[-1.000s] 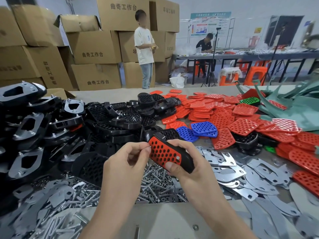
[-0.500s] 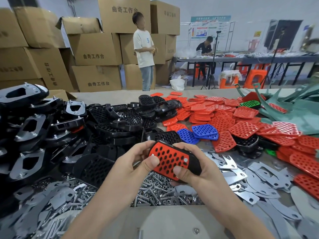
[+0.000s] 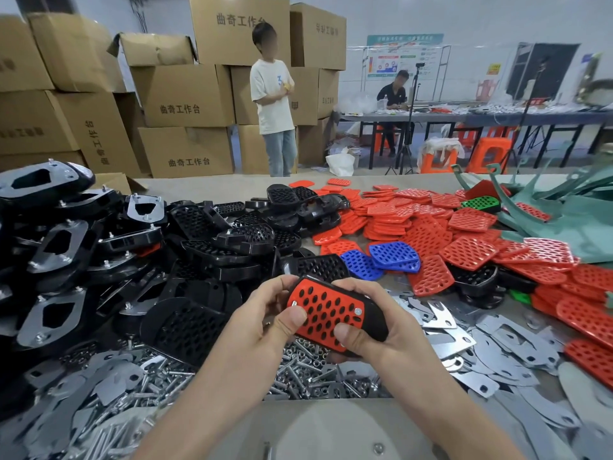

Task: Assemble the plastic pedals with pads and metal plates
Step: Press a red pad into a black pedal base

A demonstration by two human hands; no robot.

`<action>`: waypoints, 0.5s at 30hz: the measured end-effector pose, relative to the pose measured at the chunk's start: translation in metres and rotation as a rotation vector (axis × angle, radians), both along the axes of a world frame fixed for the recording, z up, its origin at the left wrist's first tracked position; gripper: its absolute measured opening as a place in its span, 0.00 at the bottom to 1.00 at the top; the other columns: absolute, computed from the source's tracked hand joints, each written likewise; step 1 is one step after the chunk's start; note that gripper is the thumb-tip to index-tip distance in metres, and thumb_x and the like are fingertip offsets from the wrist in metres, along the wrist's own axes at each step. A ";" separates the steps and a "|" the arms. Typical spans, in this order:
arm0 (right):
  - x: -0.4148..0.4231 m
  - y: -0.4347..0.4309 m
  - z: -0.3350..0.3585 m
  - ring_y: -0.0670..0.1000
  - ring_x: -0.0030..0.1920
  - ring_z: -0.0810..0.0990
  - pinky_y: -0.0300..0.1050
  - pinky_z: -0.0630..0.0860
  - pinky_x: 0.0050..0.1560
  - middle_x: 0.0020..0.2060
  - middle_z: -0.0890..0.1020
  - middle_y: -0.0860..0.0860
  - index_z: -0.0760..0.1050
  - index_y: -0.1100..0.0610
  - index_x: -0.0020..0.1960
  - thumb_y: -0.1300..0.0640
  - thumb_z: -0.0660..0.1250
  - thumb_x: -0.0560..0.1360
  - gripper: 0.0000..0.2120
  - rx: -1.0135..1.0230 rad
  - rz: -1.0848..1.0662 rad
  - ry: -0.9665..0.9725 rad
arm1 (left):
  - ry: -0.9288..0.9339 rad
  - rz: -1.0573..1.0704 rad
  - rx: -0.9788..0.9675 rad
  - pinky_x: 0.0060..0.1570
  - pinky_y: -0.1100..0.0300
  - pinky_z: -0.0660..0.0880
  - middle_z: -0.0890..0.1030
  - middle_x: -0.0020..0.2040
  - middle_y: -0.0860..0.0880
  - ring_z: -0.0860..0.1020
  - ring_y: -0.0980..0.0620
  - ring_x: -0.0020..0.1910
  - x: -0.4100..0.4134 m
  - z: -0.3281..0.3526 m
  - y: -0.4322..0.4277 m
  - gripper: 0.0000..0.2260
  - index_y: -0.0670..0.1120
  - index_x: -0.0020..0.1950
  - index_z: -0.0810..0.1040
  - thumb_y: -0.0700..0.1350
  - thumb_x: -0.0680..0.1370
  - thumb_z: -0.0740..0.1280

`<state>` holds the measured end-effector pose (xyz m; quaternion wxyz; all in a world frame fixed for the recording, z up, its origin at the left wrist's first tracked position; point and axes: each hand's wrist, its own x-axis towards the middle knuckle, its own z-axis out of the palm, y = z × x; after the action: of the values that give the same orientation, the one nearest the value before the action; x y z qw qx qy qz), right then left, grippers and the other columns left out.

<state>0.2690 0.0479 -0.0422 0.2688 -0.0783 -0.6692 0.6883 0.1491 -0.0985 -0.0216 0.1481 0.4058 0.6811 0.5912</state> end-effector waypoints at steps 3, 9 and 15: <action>0.001 0.001 0.000 0.52 0.50 0.86 0.45 0.84 0.44 0.49 0.85 0.47 0.81 0.41 0.54 0.69 0.70 0.78 0.21 0.007 0.023 -0.004 | -0.010 0.008 0.015 0.45 0.73 0.74 0.82 0.50 0.63 0.81 0.64 0.46 0.000 0.000 -0.001 0.18 0.55 0.61 0.76 0.58 0.73 0.62; 0.001 0.003 -0.004 0.53 0.52 0.86 0.46 0.84 0.44 0.50 0.85 0.48 0.81 0.40 0.55 0.70 0.70 0.78 0.23 0.035 0.021 -0.031 | -0.008 -0.002 -0.039 0.47 0.73 0.73 0.81 0.51 0.65 0.79 0.65 0.49 -0.001 -0.003 -0.004 0.18 0.59 0.61 0.75 0.61 0.72 0.62; 0.002 0.004 -0.004 0.52 0.51 0.86 0.46 0.84 0.45 0.50 0.84 0.46 0.81 0.40 0.55 0.69 0.70 0.78 0.23 0.039 0.023 -0.033 | -0.018 0.012 -0.040 0.49 0.72 0.74 0.81 0.51 0.63 0.79 0.64 0.51 -0.001 -0.005 -0.004 0.18 0.58 0.60 0.75 0.61 0.73 0.62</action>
<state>0.2713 0.0515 -0.0461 0.2512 -0.0767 -0.6878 0.6767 0.1480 -0.1022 -0.0262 0.1587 0.3933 0.6940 0.5819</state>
